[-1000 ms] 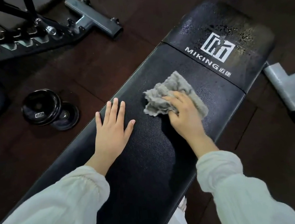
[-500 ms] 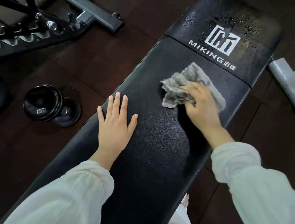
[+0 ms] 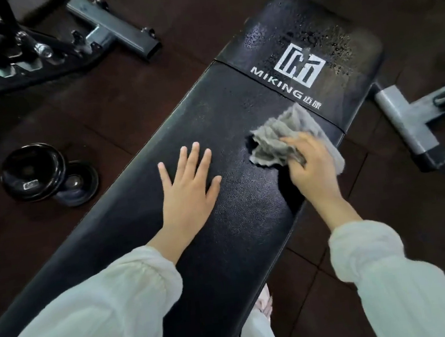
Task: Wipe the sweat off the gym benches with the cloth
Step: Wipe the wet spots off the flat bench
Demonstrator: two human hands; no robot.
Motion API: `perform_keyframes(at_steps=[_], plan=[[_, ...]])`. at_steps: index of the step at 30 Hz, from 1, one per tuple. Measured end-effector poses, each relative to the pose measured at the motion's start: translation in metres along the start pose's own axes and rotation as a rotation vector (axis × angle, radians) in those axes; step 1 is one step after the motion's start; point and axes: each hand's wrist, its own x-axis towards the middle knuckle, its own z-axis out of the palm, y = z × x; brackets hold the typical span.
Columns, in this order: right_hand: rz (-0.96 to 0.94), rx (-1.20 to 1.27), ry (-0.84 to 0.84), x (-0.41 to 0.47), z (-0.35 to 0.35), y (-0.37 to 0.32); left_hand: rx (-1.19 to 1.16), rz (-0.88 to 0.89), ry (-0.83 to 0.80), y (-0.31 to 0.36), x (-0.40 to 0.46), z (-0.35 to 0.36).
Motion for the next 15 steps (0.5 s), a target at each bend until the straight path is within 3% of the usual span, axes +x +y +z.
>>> perform_keyframes(at_steps=[4,9,15], plan=[[-0.078,0.009,-0.104,-0.004,0.023,-0.033,0.006,0.002,-0.005,0.016,0.003,0.011],[-0.285,0.106,-0.148,-0.060,0.012,-0.016,0.059,0.045,0.021,0.009,0.002,0.016],[-0.074,0.057,-0.047,-0.017,-0.003,0.006,0.030,0.026,0.040,0.009,0.002,0.016]])
